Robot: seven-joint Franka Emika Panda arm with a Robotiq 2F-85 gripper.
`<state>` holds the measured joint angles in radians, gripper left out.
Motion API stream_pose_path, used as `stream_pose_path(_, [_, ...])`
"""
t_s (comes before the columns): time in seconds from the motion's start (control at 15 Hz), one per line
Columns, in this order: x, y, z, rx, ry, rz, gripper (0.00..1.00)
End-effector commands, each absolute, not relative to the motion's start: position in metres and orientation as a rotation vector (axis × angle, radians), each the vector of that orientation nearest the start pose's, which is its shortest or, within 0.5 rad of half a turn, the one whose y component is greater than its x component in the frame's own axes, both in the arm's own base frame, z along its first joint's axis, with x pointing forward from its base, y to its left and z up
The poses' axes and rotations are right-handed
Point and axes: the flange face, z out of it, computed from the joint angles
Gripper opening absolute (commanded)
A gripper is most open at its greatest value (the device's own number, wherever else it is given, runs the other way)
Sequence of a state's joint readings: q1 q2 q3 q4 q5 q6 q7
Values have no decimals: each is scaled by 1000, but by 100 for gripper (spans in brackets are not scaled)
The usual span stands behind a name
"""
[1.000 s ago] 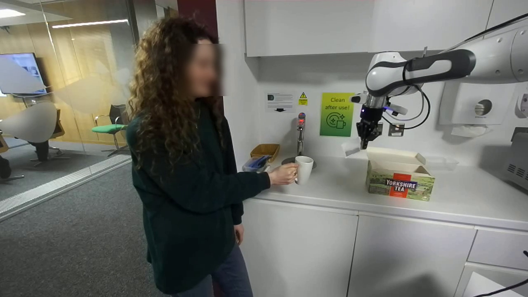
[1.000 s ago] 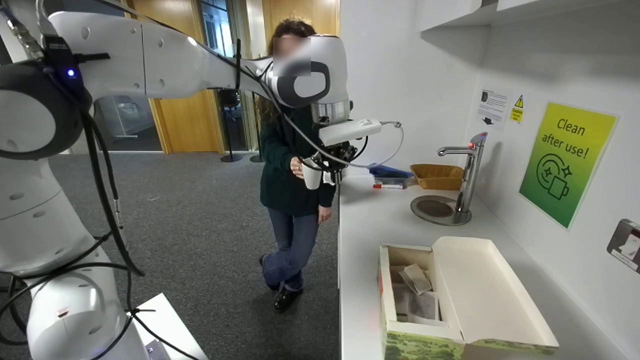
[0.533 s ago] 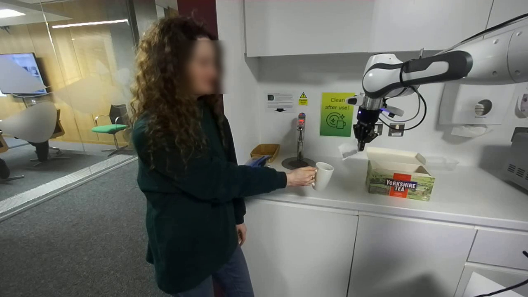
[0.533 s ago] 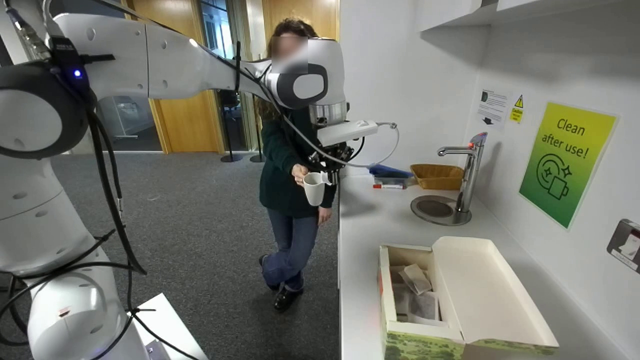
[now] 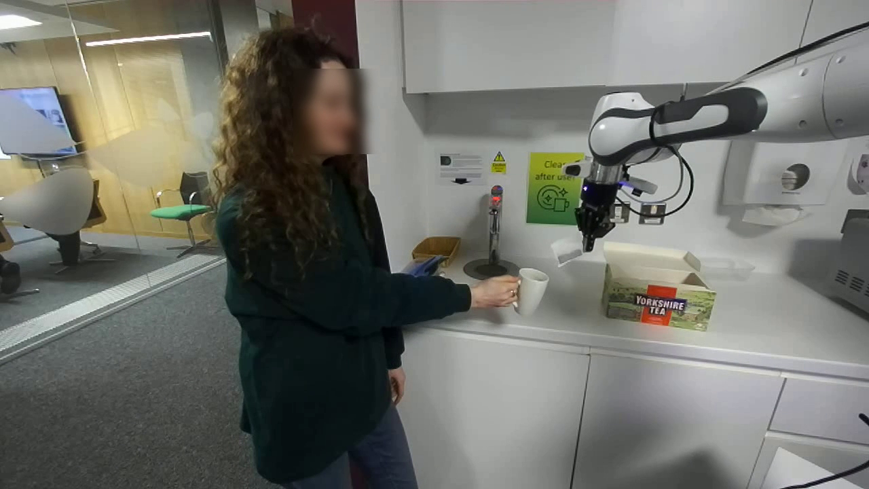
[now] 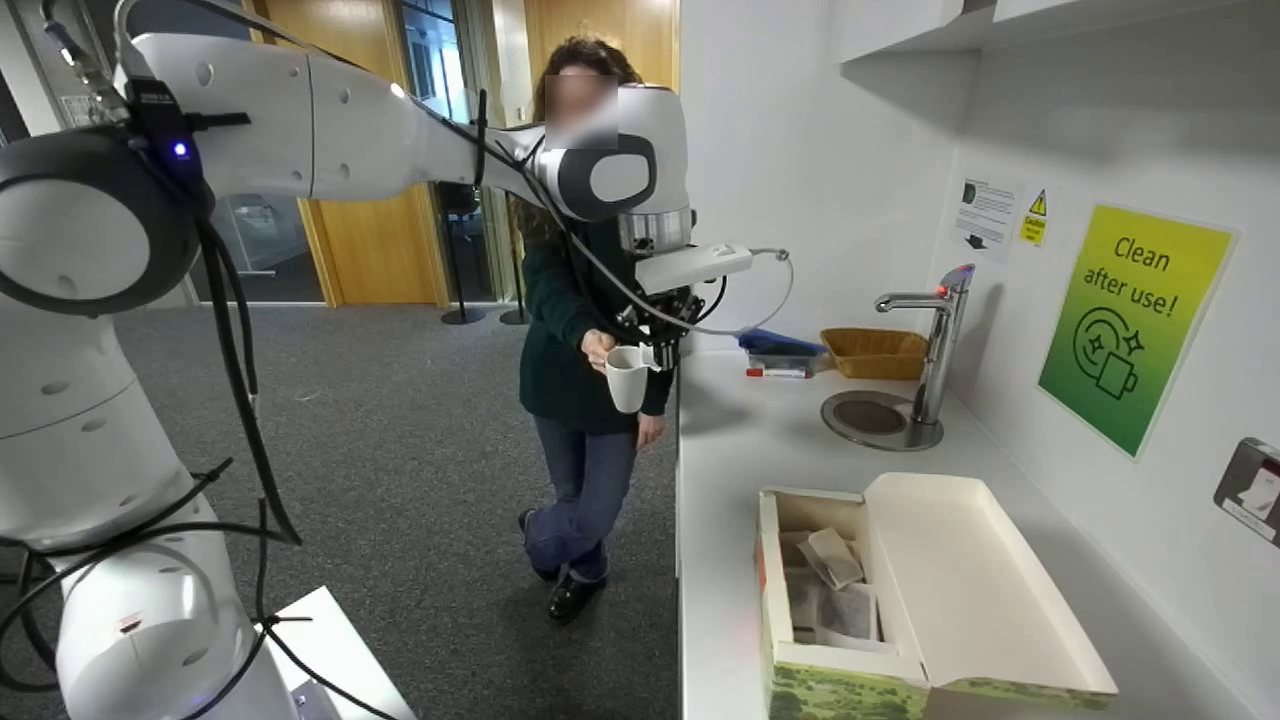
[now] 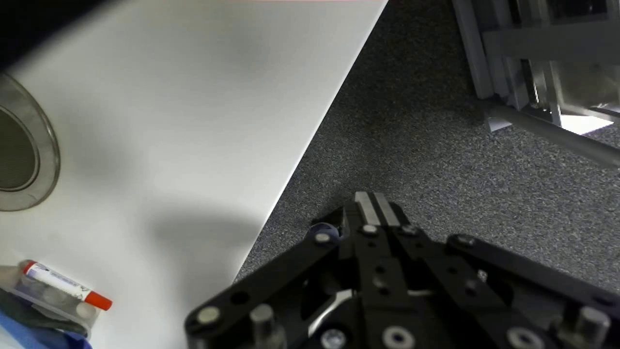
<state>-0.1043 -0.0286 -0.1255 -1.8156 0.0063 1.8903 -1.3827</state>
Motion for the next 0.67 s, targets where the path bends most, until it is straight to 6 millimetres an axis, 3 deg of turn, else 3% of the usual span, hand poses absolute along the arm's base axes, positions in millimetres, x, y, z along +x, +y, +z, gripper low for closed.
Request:
stream_pose_path(0.0, [562, -126, 562, -2692, -1746, -163, 0])
stream_pose_path(0.33, [572, -117, 565, -2751, -1738, -182, 0])
stream_pose_path(0.6, [573, -107, 564, -2688, -1798, -160, 0])
